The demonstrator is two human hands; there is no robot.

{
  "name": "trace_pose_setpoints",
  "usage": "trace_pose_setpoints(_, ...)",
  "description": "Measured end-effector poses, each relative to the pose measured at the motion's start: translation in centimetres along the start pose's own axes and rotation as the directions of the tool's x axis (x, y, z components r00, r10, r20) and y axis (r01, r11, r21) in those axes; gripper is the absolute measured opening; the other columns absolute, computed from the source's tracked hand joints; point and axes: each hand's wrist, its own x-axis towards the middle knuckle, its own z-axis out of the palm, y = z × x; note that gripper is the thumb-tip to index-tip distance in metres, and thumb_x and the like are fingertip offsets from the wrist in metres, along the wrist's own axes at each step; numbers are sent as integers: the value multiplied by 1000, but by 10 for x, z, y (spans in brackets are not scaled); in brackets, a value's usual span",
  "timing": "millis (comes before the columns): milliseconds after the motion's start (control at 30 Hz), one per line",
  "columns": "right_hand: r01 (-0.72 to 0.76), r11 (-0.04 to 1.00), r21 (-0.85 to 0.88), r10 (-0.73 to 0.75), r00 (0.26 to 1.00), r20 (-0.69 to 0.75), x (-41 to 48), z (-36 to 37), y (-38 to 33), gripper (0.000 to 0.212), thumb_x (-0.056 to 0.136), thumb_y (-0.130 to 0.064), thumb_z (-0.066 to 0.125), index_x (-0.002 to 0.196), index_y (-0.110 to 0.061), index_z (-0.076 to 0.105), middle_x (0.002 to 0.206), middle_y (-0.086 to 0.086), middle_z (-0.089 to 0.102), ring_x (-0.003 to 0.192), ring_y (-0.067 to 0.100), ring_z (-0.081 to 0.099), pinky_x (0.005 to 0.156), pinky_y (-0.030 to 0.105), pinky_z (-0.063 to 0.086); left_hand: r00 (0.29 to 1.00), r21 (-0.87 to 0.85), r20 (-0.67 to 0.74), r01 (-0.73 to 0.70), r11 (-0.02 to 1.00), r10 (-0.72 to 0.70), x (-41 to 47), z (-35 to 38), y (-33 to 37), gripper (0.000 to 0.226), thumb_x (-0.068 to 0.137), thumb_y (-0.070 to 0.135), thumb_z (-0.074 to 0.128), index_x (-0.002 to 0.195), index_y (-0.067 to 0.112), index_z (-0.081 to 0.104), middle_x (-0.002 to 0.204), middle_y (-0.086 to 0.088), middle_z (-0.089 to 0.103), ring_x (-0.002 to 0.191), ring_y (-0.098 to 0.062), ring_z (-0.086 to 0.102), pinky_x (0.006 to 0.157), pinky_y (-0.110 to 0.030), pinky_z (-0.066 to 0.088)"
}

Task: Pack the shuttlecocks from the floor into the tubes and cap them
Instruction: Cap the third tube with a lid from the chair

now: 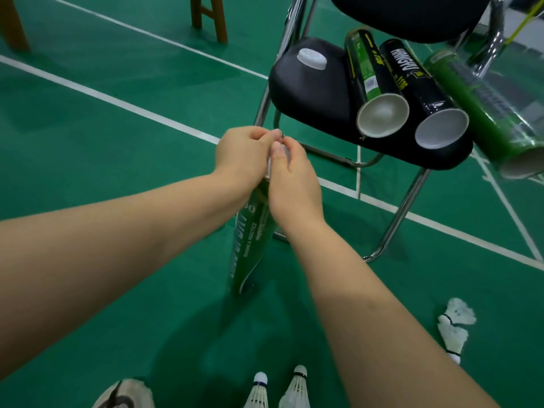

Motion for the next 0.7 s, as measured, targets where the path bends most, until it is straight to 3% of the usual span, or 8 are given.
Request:
trace_pose_setpoints(300, -12, 983, -181, 25, 997, 73, -10, -6, -6, 43, 98, -45, 28, 136, -26, 37, 136, 2, 48, 119, 27, 48, 79, 34, 32, 998, -51, 48, 48, 998, -45, -10, -5, 2, 21, 89, 12, 55, 72, 20, 65, 71, 0, 65, 66, -12, 59, 67, -24, 49)
trace_pose_setpoints(433, 20, 930, -366, 32, 990, 134, 6, -14, -14, 50, 97, -49, 25, 128, -18, 48, 131, 9, 50, 115, 33, 50, 82, 39, 37, 989, -100, 70, 138, 985, -131, -15, -3, 5, 19, 87, 7, 50, 85, 14, 68, 76, -4, 65, 64, -14, 57, 51, -14, 45)
trace_pose_setpoints(500, -11, 887, -462, 90, 985, 150, 21, -22, -24, 56, 98, -48, 19, 128, -14, 52, 133, 14, 50, 116, 33, 49, 84, 38, 37, 982, -106, 78, 178, 978, -170, -16, 1, 4, 18, 86, 11, 51, 79, 14, 67, 78, -7, 65, 65, -18, 56, 55, -20, 43)
trace_pose_setpoints(600, -82, 863, -498, 217, 951, 220, 41, -27, -35, 47, 103, -28, 17, 141, -10, 36, 143, 17, 41, 127, 32, 42, 97, 35, 37, 975, -79, 21, 223, 972, -222, -16, 5, 2, 20, 84, 17, 49, 66, 13, 58, 77, -9, 60, 71, -22, 50, 65, -31, 36)
trace_pose_setpoints(700, -131, 861, -492, 293, 918, 269, 48, -20, -32, 44, 103, -20, 15, 143, -11, 32, 143, 15, 40, 129, 33, 41, 104, 43, 38, 967, -78, -2, 254, 964, -255, -15, 7, 3, 17, 84, 18, 45, 78, 9, 57, 83, -11, 58, 74, -23, 49, 66, -33, 36)
